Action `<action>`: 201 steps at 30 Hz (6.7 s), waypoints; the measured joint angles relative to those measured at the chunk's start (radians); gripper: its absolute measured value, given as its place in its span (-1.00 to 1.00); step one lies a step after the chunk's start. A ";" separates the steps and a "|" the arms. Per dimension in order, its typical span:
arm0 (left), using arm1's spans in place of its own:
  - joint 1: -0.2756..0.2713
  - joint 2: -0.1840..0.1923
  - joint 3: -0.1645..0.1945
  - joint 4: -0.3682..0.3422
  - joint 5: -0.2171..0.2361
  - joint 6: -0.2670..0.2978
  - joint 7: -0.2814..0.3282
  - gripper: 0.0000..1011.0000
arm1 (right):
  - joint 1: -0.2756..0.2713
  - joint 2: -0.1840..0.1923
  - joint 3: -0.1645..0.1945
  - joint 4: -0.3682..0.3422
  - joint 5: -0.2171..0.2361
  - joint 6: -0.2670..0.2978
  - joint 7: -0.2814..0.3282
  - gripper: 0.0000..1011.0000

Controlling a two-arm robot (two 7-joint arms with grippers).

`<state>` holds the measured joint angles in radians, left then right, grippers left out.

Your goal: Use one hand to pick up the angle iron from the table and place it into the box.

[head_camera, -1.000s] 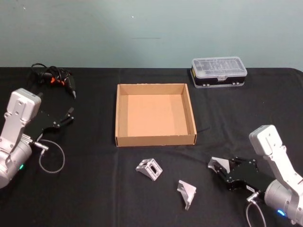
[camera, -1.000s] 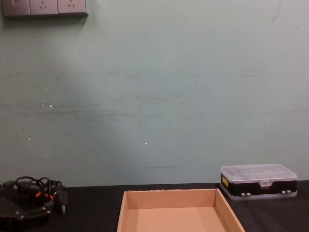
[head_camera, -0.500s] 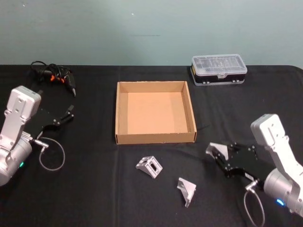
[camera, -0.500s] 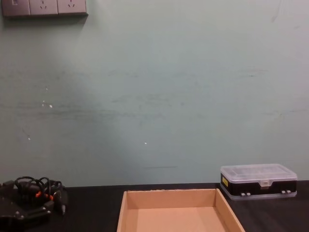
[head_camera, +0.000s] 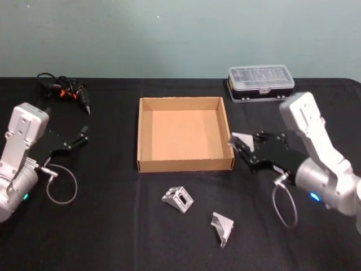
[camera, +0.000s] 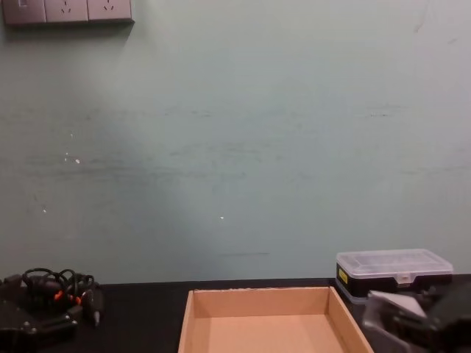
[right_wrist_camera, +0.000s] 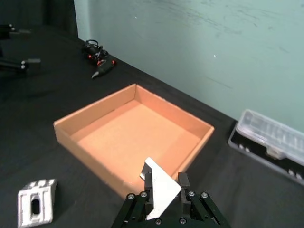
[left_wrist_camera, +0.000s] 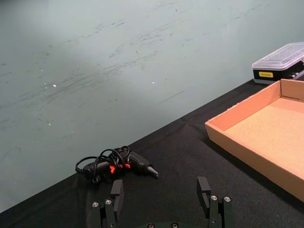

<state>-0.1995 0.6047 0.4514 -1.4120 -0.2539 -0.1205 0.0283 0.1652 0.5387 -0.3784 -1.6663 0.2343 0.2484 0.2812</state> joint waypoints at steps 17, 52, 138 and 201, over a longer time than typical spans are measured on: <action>0.000 0.000 0.000 0.000 0.000 0.000 0.000 1.00 | 0.307 -0.171 -0.083 0.323 -0.079 0.041 0.105 -0.40; 0.000 0.000 0.000 0.000 0.000 0.000 0.000 1.00 | 0.512 -0.369 -0.118 0.711 -0.210 0.001 0.129 -0.40; 0.000 0.000 0.000 0.000 0.000 0.000 0.000 1.00 | 0.566 -0.414 -0.118 0.818 -0.252 -0.003 0.148 -0.24; 0.000 0.000 0.000 0.000 0.000 0.000 0.000 1.00 | 0.186 -0.170 -0.014 0.145 -0.125 0.073 0.171 0.98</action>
<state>-0.1995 0.6047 0.4514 -1.4120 -0.2539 -0.1205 0.0283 0.3511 0.3686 -0.3923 -1.5209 0.1089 0.3218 0.4518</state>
